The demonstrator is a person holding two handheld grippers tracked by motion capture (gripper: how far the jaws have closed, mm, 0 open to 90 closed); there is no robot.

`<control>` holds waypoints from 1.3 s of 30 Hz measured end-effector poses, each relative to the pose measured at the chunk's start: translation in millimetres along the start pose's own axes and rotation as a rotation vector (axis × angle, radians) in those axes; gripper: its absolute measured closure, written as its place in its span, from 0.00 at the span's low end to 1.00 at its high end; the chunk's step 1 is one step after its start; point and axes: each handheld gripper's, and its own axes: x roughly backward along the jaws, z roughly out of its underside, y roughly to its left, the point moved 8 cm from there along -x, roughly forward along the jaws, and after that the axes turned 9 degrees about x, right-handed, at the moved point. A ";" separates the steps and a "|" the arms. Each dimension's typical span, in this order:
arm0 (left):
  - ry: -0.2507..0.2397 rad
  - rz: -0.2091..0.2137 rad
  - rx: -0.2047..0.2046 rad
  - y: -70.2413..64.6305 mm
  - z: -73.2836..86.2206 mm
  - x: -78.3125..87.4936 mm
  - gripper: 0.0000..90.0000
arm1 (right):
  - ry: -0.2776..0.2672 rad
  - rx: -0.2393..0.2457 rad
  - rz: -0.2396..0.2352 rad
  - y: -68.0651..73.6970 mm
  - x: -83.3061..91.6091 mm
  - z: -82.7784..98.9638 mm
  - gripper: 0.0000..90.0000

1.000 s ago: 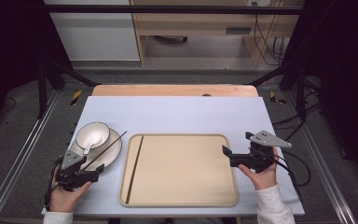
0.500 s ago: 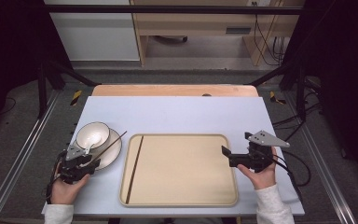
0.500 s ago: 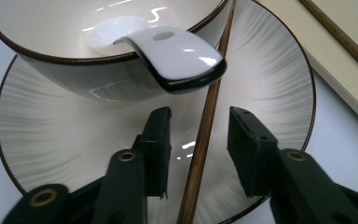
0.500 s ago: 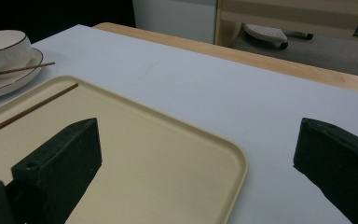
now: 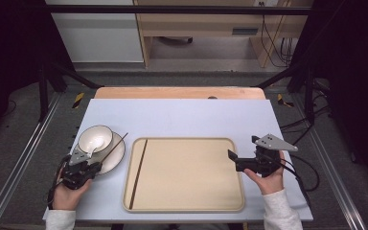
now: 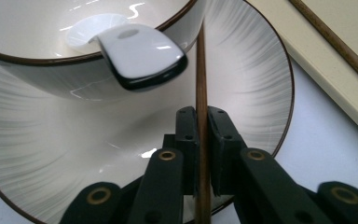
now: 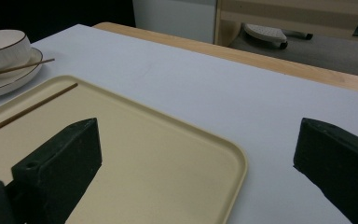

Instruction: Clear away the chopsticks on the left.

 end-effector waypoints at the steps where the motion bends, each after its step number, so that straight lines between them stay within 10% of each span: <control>1: 0.005 0.003 0.000 -1.2 0.1 0.1 0.93 | 0.000 0.000 0.000 0.0 0.0 0.0 0.01; 39: -0.162 0.011 0.094 -72.1 -23.0 15.4 0.94 | -0.014 -0.005 0.010 -2.6 4.1 -2.1 0.01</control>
